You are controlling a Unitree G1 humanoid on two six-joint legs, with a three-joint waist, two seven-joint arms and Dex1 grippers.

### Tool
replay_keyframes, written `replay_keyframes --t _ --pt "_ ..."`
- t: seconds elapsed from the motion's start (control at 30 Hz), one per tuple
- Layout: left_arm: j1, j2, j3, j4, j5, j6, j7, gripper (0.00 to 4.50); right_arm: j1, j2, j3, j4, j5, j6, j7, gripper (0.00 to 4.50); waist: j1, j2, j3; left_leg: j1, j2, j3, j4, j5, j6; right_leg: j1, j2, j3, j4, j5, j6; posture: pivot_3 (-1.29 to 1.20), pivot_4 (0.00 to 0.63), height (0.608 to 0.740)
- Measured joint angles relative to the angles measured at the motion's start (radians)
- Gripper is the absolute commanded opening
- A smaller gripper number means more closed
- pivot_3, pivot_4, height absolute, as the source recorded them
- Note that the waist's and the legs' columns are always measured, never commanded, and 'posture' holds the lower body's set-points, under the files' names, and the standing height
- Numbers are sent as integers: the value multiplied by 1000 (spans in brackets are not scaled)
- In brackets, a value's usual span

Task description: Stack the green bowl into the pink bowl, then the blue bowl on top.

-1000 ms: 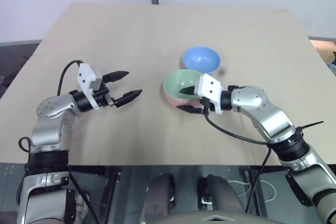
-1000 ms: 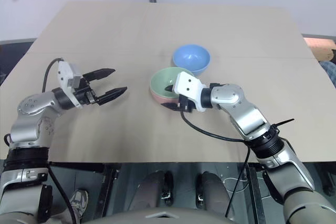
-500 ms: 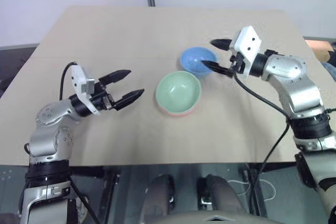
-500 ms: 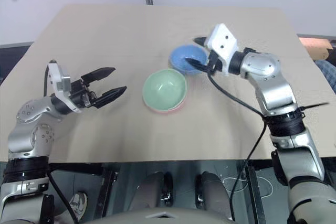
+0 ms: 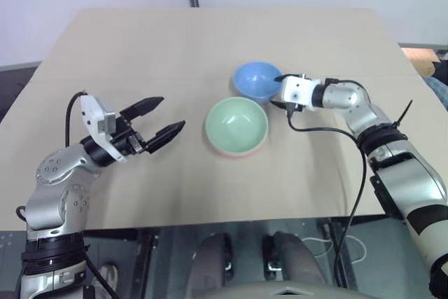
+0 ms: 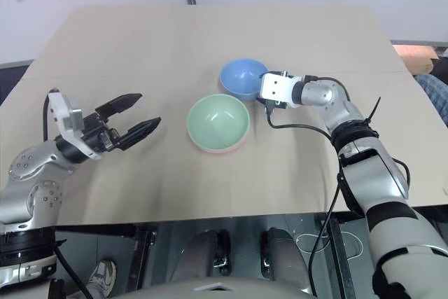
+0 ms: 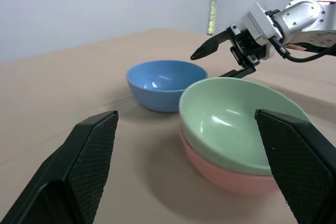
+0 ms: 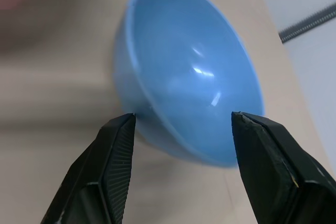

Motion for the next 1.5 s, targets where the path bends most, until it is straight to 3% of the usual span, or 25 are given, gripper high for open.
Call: replay_keyframes --t 0.03,0.2,0.23,0.43,0.57,0.63,0.7,0.77,0.93,1.03,1.2,1.3,1.5 --pt "7 0 1 -8 0 0 5 4403 -5 9 5 22 -11 -13 -1 2425 0 0 0 0 0 0 0 0 0 0 0 0 0 0 0 0 150 740" --pt "21 0 4 -25 -7 3 20 4403 -11 17 17 79 -56 -51 0 244 -1 0 0 0 0 0 1 0 0 0 0 0 1 0 0 0 150 740" --pt "22 0 4 -26 -10 3 21 4403 -13 17 21 89 -66 -58 -3 56 -1 0 0 0 0 0 1 0 0 0 0 0 1 0 0 0 150 740" --pt "26 0 5 -26 -12 3 32 4403 -26 0 24 99 -102 -105 -2 56 -2 1 0 0 0 0 0 0 0 0 0 0 0 0 0 0 150 740" --pt "25 -4 3 -26 -10 1 33 4403 -18 -52 -17 -20 -32 -99 99 56 -1 2 1 0 0 0 0 0 0 0 0 0 0 0 0 0 150 740" --pt "25 -9 2 -23 -7 -1 35 4403 8 -79 -56 -185 75 -55 202 56 1 3 2 0 0 -1 0 0 0 0 0 0 0 0 0 0 150 740" --pt "10 -20 -9 -14 3 -6 35 4403 107 -144 -90 -545 255 115 363 56 3 3 1 0 1 -2 -1 0 0 1 0 -1 0 0 0 0 150 740" --pt "5 -23 -10 5 8 -15 34 4403 193 -191 -90 -767 343 254 435 56 8 2 1 0 1 -4 -1 0 0 2 -1 -3 -2 0 0 0 150 740" --pt "-30 -30 -31 52 25 -30 26 4403 332 -242 -45 -1192 445 614 496 56 14 3 1 0 0 -4 0 0 0 1 -1 -3 0 0 0 0 150 740" --pt "-46 -35 -45 55 25 -35 17 4403 327 -196 -8 -1211 400 678 462 1059 16 2 1 1 1 -4 1 1 -1 2 -1 -4 1 0 0 0 150 740" --pt "-55 -37 -45 65 27 -35 16 4403 318 -164 18 -1104 281 672 368 3462 25 2 1 -1 0 -5 2 1 -1 1 -1 -4 0 0 -1 0 150 740" --pt "-55 -37 -44 64 26 -32 17 4403 331 -170 -33 -1157 308 716 350 3462 27 2 1 -2 0 -5 1 1 -1 1 -1 -4 -1 0 -1 0 150 740" --pt "-9 -33 -41 24 18 1 36 4403 445 -184 -239 -1408 536 970 298 3462 26 2 1 -3 0 -5 0 0 0 1 -1 -4 -3 0 0 0 150 740"
